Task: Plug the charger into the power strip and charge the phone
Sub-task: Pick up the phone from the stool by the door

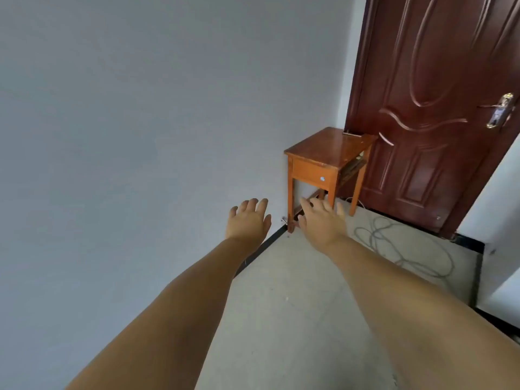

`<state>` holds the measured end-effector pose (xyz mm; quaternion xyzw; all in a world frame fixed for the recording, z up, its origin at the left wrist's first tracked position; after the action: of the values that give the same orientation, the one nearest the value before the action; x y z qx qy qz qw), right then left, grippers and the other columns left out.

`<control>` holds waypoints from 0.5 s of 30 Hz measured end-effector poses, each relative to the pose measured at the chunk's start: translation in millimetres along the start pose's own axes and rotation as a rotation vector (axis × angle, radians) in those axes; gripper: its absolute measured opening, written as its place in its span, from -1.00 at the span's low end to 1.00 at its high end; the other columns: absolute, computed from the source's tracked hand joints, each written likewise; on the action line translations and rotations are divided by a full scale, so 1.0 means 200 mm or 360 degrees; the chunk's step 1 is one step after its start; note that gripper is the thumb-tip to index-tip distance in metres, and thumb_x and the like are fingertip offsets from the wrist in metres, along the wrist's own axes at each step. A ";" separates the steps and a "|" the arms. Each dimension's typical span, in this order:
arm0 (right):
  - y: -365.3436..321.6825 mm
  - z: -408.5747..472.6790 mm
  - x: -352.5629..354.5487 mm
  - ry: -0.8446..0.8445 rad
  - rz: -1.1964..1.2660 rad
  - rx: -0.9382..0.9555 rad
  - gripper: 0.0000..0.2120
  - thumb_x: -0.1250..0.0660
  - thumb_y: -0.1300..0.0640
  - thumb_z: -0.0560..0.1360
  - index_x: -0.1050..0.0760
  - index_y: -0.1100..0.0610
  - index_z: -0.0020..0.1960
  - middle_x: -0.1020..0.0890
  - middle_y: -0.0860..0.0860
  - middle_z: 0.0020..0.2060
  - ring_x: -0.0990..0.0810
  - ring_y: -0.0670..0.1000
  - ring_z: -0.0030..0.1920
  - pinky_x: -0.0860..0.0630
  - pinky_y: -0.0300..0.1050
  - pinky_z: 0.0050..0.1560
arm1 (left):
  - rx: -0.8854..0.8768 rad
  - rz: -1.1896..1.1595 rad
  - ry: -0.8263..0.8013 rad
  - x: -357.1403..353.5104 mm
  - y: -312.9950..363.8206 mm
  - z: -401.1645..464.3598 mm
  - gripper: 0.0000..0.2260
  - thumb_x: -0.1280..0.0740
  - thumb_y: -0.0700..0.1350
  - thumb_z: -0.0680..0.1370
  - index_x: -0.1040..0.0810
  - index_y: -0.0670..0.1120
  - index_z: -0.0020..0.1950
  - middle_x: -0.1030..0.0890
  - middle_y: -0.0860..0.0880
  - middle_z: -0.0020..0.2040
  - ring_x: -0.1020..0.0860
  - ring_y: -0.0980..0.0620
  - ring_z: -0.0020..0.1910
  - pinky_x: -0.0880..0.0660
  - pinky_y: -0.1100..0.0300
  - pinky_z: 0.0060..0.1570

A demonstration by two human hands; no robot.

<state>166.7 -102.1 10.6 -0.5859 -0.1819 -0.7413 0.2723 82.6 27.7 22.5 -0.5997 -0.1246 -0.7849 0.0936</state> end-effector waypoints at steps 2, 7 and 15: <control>0.12 0.06 -0.02 0.0012 -0.0017 -0.0045 -0.55 -0.01 -0.02 0.59 -0.17 0.06 0.45 -0.46 0.07 0.30 -0.39 0.11 0.31 -0.19 0.15 0.33 | -0.0042 -0.0007 -0.0002 -0.05 0.08 0.12 -0.60 -0.02 0.01 0.63 -0.19 -0.07 0.45 -0.36 -0.12 0.42 -0.28 -0.12 0.39 -0.22 -0.08 0.37; 0.50 0.34 -0.12 -0.0036 -0.0065 -0.0108 -0.55 0.01 -0.03 0.60 -0.16 0.04 0.46 -0.42 0.04 0.35 -0.34 0.08 0.36 -0.09 0.22 0.41 | -0.0162 0.0057 -0.0025 -0.19 0.35 0.51 -0.62 -0.03 0.00 0.63 -0.22 -0.08 0.43 -0.38 -0.13 0.40 -0.30 -0.12 0.37 -0.23 -0.08 0.35; 1.16 0.87 -0.15 -0.0051 -0.0078 -0.0167 -0.58 -0.02 -0.03 0.60 -0.21 0.03 0.44 -0.47 0.05 0.28 -0.38 0.10 0.31 -0.10 0.25 0.40 | -0.0063 -0.0004 -0.0017 -0.35 0.67 1.24 -0.61 -0.03 0.00 0.63 -0.20 -0.09 0.44 -0.36 -0.13 0.41 -0.29 -0.12 0.38 -0.23 -0.10 0.38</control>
<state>448.3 -175.9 12.2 -0.6065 -0.1615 -0.7468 0.2200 367.9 -24.5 27.5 -0.6055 -0.1104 -0.7841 0.0800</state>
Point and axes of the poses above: each hand's wrist, its own z-axis towards the middle knuckle, its own x-axis out of the back of the hand, y = z × x, the point moved 9 cm from there along z, towards the middle knuckle
